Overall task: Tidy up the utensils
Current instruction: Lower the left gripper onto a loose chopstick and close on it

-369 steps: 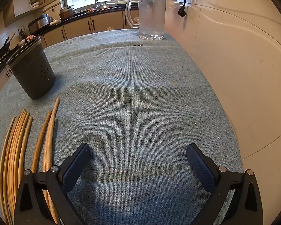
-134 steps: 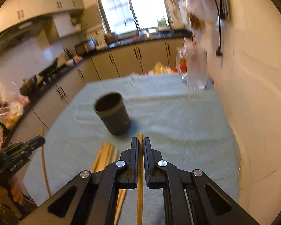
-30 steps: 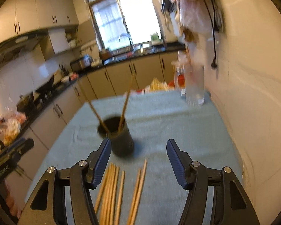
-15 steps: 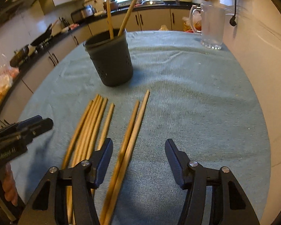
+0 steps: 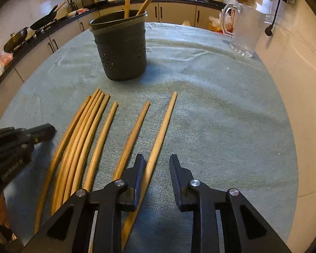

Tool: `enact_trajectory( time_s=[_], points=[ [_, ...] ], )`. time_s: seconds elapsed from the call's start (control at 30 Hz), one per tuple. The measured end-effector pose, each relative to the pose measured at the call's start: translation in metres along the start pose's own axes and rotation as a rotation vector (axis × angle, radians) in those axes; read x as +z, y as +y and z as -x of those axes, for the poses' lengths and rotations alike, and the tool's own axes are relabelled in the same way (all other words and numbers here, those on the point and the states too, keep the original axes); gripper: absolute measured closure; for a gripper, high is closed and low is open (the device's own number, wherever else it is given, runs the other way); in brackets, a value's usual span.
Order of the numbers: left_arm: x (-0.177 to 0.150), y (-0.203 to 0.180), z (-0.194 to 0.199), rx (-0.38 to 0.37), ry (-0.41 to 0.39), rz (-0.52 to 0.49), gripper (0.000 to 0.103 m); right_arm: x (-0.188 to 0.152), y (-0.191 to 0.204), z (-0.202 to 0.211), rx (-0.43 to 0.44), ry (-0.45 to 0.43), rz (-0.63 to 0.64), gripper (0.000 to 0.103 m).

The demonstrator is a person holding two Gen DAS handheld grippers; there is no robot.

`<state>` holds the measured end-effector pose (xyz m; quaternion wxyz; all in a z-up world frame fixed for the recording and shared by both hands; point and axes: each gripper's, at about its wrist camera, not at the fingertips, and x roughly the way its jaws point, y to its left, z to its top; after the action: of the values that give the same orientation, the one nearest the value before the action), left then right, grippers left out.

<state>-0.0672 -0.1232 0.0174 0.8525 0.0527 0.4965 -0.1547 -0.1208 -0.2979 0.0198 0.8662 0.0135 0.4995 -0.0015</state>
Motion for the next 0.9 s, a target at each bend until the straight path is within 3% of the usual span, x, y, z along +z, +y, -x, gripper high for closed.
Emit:
enact_trajectory(
  time_s=[0.1, 0.23, 0.37, 0.5, 0.73, 0.83, 0.9],
  points=[
    [0.000, 0.009, 0.004, -0.024, 0.013, 0.020, 0.102, 0.002, -0.008, -0.001, 0.002, 0.013, -0.022, 0.076],
    [0.003, 0.011, 0.021, -0.121, -0.039, 0.033, 0.102, 0.004, -0.019, -0.002, 0.002, 0.027, -0.054, 0.076],
    [0.002, -0.003, 0.020, -0.197, -0.032, -0.014, 0.102, 0.006, -0.024, -0.004, 0.002, 0.026, -0.071, 0.076],
    [-0.007, -0.023, 0.011, -0.178, 0.002, -0.094, 0.102, 0.005, -0.025, -0.004, 0.001, 0.017, -0.071, 0.076],
    [-0.008, -0.023, 0.010, -0.205, 0.016, -0.080, 0.101, 0.002, -0.025, -0.002, 0.008, 0.008, -0.077, 0.076],
    [-0.012, -0.023, 0.014, -0.236, 0.011, -0.081, 0.096, 0.001, -0.025, -0.001, 0.009, 0.002, -0.080, 0.075],
    [-0.015, -0.029, 0.013, -0.180, 0.014, -0.118, 0.096, -0.001, -0.025, 0.001, 0.013, -0.002, -0.082, 0.075]
  ],
)
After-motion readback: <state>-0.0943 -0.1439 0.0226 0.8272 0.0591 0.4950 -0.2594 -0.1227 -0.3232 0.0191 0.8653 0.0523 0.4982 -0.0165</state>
